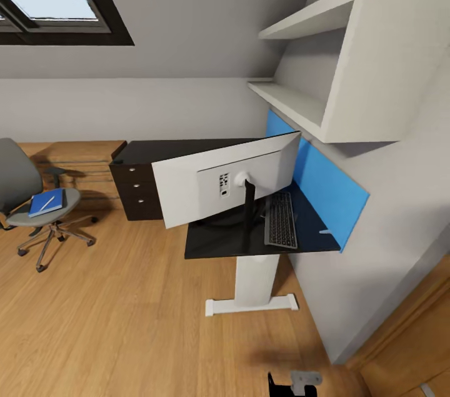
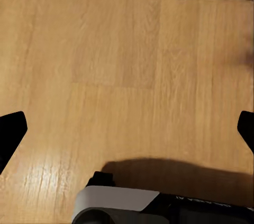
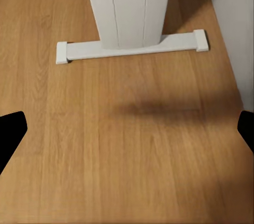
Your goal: In the bedroom, organize the workspace by keeping the computer under the desk, ensuring the monitor is on the desk, placing the keyboard on the desk next to the monitor, placing the mouse on the desk next to the keyboard, moving the folder from the swivel chair onto the desk next to the mouse, stacking the notebook on top of the folder with the pen on top of the notebook, and positioning the swivel chair next to the desk.
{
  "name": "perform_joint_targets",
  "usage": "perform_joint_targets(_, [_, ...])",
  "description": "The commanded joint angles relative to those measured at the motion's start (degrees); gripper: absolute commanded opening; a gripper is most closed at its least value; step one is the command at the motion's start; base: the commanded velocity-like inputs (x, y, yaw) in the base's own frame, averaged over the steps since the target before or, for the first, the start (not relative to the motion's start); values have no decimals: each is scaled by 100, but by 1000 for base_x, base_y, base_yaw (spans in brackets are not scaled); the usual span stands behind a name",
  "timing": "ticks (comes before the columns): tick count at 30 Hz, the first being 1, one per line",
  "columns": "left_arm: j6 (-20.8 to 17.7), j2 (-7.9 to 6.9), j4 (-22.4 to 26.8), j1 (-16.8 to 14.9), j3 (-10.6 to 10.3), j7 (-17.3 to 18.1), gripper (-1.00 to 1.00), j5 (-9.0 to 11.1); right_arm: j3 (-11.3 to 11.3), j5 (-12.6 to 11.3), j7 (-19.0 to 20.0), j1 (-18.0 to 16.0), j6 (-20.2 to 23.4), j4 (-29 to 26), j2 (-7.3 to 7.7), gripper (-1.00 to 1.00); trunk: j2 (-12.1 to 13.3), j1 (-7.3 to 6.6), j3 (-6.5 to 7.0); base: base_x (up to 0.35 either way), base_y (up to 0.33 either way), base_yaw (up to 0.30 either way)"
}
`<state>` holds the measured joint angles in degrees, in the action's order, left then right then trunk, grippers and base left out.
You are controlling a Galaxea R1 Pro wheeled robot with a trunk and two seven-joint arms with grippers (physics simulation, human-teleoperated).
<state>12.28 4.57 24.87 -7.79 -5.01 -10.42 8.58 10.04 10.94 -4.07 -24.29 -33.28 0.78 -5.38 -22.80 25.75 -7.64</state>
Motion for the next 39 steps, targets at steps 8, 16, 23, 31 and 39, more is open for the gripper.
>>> perform_joint_targets(8, [96,16,1476,-4,-59,-34,100,61,70,2,-62,-6,49,-950,-11,100,-11,3,-13,-1,-1,-1])
perform_joint_targets(16, [-1736,16,3531,-4,-49,-45,100,83,242,-535,-56,-10,1843,-3312,-15,100,-11,3,-13,0,0,0])
perform_joint_targets(23, [-3218,16,5781,-4,-21,-48,100,108,281,-1520,-68,-107,4559,-5418,50,100,-11,3,-13,0,0,0])
perform_joint_targets(31, [-3730,-53,6336,17,123,-48,100,284,271,-2098,11,-272,5611,-5674,149,100,-11,3,-13,0,0,0])
perform_joint_targets(39, [-3749,-109,6279,34,148,-48,100,301,267,-2100,49,-251,5477,-5728,158,100,-11,3,-13,123,0,0])
